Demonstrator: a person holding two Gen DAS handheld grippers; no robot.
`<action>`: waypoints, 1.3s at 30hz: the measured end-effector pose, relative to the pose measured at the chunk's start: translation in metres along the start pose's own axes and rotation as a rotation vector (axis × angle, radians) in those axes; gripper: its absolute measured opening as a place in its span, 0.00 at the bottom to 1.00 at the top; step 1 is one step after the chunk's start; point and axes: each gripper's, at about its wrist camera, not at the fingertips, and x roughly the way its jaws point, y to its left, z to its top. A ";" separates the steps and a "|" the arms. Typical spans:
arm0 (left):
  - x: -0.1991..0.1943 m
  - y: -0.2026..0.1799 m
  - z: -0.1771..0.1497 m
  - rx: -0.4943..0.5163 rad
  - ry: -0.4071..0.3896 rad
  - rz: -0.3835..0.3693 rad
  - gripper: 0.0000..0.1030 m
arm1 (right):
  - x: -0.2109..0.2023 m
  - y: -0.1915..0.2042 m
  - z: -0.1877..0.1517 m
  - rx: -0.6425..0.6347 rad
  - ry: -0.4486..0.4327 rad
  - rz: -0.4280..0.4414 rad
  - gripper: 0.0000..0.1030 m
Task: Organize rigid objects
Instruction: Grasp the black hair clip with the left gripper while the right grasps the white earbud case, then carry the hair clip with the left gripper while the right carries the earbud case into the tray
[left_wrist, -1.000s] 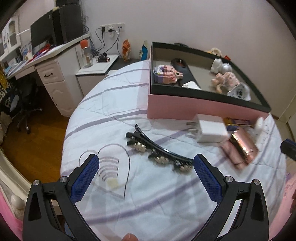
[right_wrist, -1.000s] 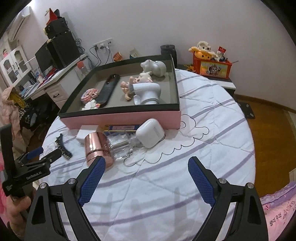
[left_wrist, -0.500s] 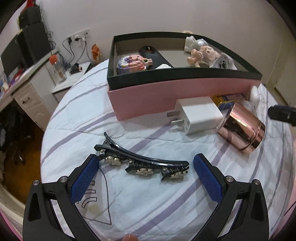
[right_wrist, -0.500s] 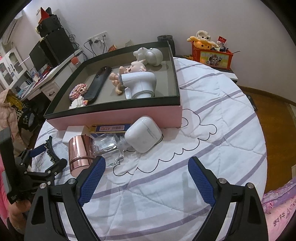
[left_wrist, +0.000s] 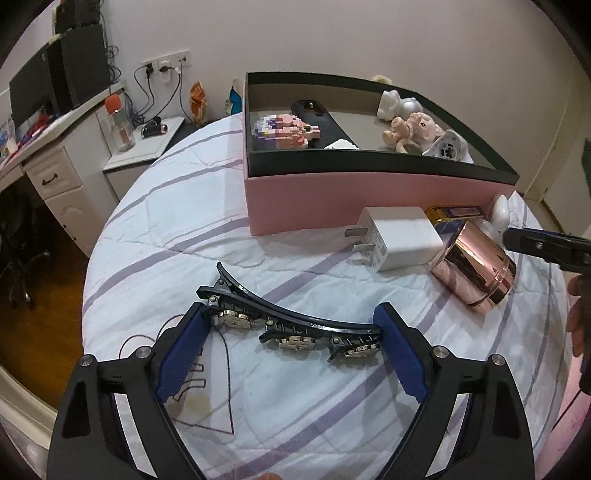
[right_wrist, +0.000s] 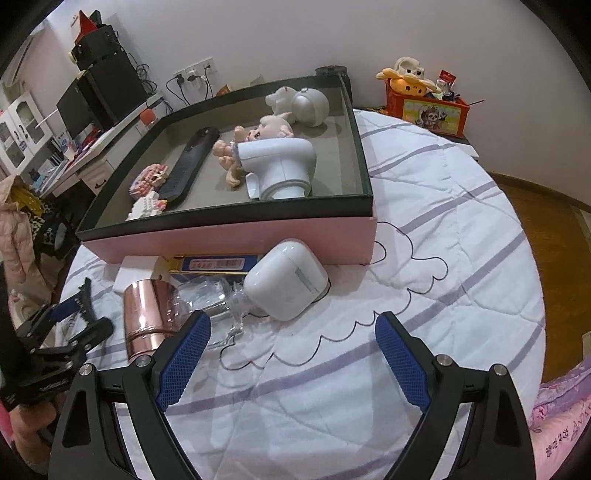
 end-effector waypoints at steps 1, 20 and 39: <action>-0.002 0.000 0.000 -0.003 -0.002 -0.001 0.88 | 0.003 -0.002 0.002 0.008 -0.003 0.007 0.90; -0.022 -0.013 0.011 0.007 -0.038 -0.007 0.88 | 0.013 0.001 0.016 -0.016 -0.043 0.039 0.50; -0.057 -0.025 0.051 0.037 -0.132 -0.011 0.88 | -0.044 0.017 0.027 -0.068 -0.141 0.120 0.50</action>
